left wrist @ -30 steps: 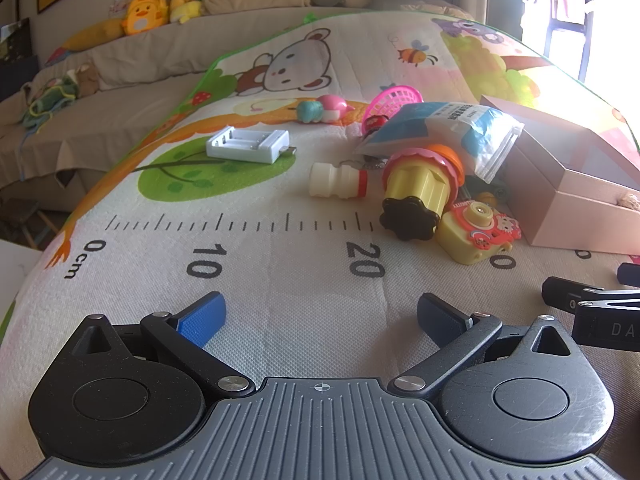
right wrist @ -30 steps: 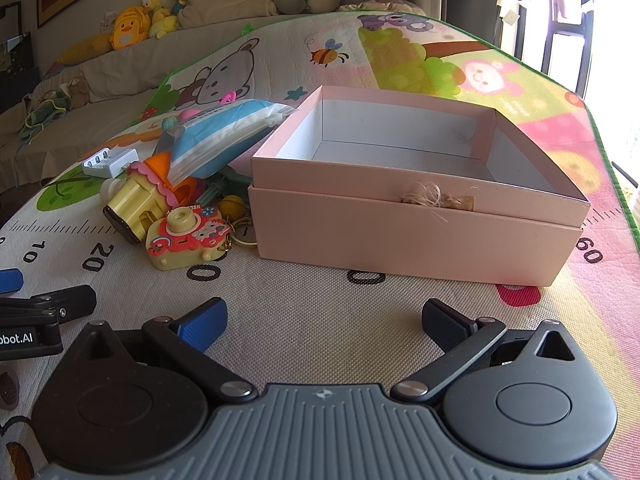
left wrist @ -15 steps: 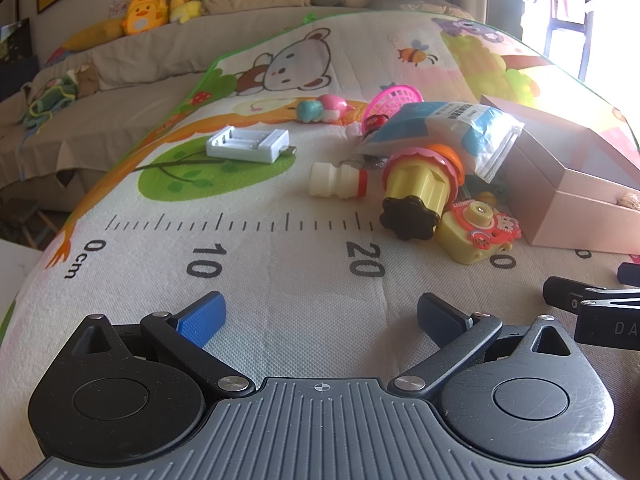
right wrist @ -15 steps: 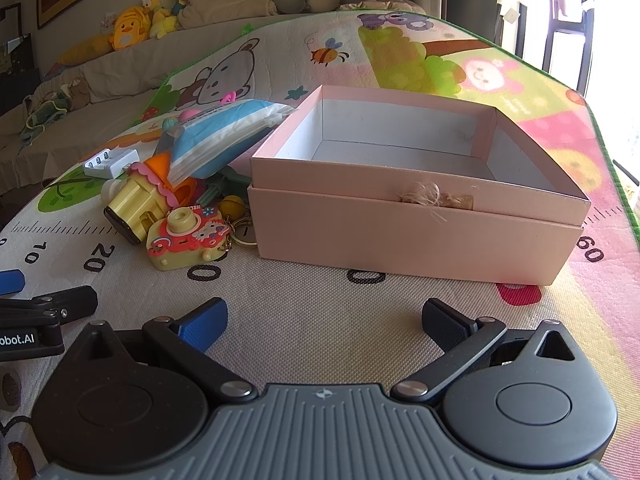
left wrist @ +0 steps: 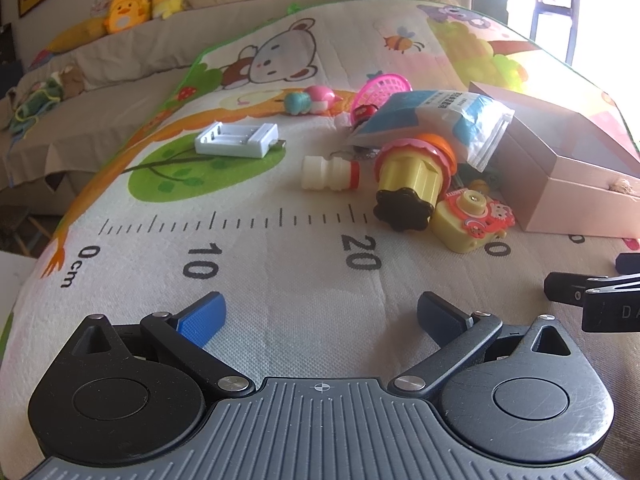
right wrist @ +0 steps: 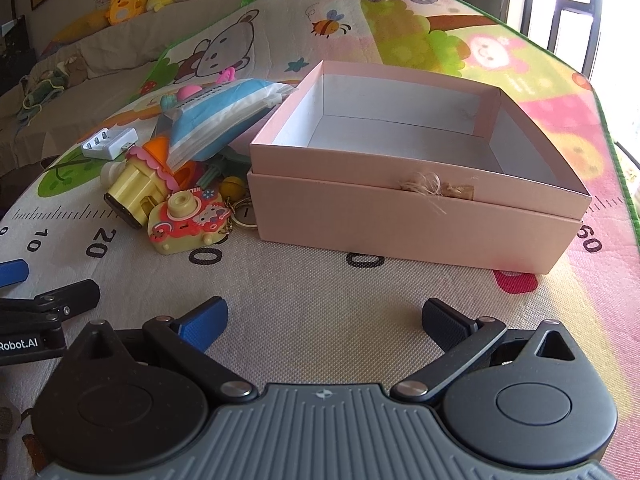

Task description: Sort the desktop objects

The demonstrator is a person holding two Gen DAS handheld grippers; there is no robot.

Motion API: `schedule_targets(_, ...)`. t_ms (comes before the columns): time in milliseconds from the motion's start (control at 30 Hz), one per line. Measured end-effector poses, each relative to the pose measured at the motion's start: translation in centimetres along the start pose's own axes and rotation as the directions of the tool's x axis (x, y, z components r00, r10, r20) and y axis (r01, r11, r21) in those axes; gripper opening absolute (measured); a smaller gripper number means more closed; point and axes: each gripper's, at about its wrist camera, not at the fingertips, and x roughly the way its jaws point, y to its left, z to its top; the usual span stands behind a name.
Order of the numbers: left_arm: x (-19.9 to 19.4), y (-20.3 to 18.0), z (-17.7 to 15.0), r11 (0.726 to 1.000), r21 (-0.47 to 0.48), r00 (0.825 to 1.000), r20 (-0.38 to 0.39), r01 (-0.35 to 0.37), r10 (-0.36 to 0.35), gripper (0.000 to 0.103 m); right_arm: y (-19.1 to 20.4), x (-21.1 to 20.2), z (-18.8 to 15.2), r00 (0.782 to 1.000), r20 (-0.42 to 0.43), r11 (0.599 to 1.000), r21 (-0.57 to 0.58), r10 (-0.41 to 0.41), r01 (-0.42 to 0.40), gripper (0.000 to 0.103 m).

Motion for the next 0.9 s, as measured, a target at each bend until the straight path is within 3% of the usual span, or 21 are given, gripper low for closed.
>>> schedule_targets(100,-0.3,0.1,-0.1,1.000,0.022,1.000,0.005,0.015,-0.015,0.103,0.0,-0.4,-0.2,1.000,-0.003,1.000,-0.014,0.018,-0.018,0.103)
schedule_targets(200,-0.8,0.5,0.0,0.998,0.056,1.000,0.024,0.003,-0.004,0.103,0.1,-1.8,-0.2,0.995,0.016,0.995,-0.025,0.100,-0.100,0.103)
schedule_targets(333,-1.2,2.2,0.8,0.999,0.019,0.998,0.051,-0.030,0.029,0.103,2.5,-5.1,0.9,0.983,0.144,0.976,-0.200,0.115,-0.085,0.103)
schedule_targets(433,-0.9,3.4,1.7,0.999,-0.011,0.998,0.041,-0.045,0.046,0.103,3.9,-6.8,3.1,0.962,0.236,0.954,-0.294,0.135,-0.061,0.102)
schedule_targets(467,-0.8,3.7,1.9,0.999,-0.015,0.998,0.040,-0.047,0.048,0.103,4.3,-6.9,4.8,0.958,0.245,0.949,-0.308,0.149,-0.069,0.096)
schedule_targets(500,-0.8,3.8,2.2,0.999,-0.019,0.998,0.041,-0.047,0.047,0.103,4.7,-6.7,6.1,0.958,0.238,0.946,-0.315,0.161,-0.081,0.085)
schedule_targets(567,-0.8,4.0,2.5,0.999,-0.029,0.999,0.040,-0.032,0.033,0.103,5.3,-5.6,9.0,0.960,0.214,0.942,-0.316,0.183,-0.109,0.073)
schedule_targets(667,-0.9,3.7,2.5,1.000,-0.023,0.999,0.035,0.004,-0.003,0.103,6.3,-2.8,12.7,0.966,0.187,0.948,-0.295,0.181,-0.120,0.066)
schedule_targets(767,-1.2,3.2,2.1,1.000,0.008,0.999,0.045,0.019,-0.019,0.103,7.0,1.1,15.6,0.979,0.121,0.960,-0.245,0.165,-0.132,0.050)
schedule_targets(900,-1.5,3.4,2.0,0.999,0.029,0.998,0.053,0.036,-0.037,0.103,7.3,6.1,17.1,0.992,0.031,0.978,-0.172,0.123,-0.116,0.048)
